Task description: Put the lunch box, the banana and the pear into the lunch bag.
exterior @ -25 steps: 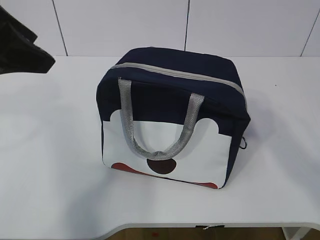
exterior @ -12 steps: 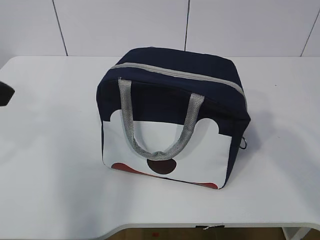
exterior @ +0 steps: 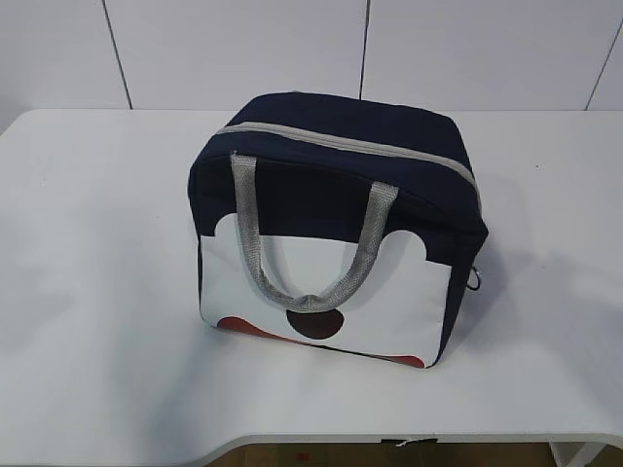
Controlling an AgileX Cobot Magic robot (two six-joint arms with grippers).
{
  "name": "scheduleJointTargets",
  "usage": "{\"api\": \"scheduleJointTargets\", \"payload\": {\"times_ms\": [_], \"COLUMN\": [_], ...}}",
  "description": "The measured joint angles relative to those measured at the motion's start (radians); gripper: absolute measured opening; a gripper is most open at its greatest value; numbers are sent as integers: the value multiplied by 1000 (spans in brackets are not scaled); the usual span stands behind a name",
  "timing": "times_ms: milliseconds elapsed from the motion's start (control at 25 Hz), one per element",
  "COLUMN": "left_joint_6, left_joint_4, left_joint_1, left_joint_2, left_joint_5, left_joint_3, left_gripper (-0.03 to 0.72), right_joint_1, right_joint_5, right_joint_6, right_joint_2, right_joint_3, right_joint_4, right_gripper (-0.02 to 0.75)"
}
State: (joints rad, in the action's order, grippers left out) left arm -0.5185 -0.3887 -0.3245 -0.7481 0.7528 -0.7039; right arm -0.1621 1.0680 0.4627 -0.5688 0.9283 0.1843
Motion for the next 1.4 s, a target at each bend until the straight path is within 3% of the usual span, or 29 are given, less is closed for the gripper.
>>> {"api": "scheduleJointTargets", "payload": {"times_ms": [880, 1200, 1400], "left_joint_6": [15, 55, 83], "left_joint_4": [-144, -148, -108], "left_joint_1": [0, 0, 0], "left_joint_2": [354, 425, 426], "left_joint_5": [-7, 61, 143], "left_joint_3": [260, 261, 213], "left_gripper": [443, 435, 435], "right_joint_1": [0, 0, 0], "right_joint_5": [44, 47, 51], "right_joint_6": [-282, -368, -372], "right_joint_2": [471, 586, 586], "right_joint_3": [-253, -411, -421], "right_joint_4": [-184, -225, -233], "right_gripper": [494, 494, 480]}}
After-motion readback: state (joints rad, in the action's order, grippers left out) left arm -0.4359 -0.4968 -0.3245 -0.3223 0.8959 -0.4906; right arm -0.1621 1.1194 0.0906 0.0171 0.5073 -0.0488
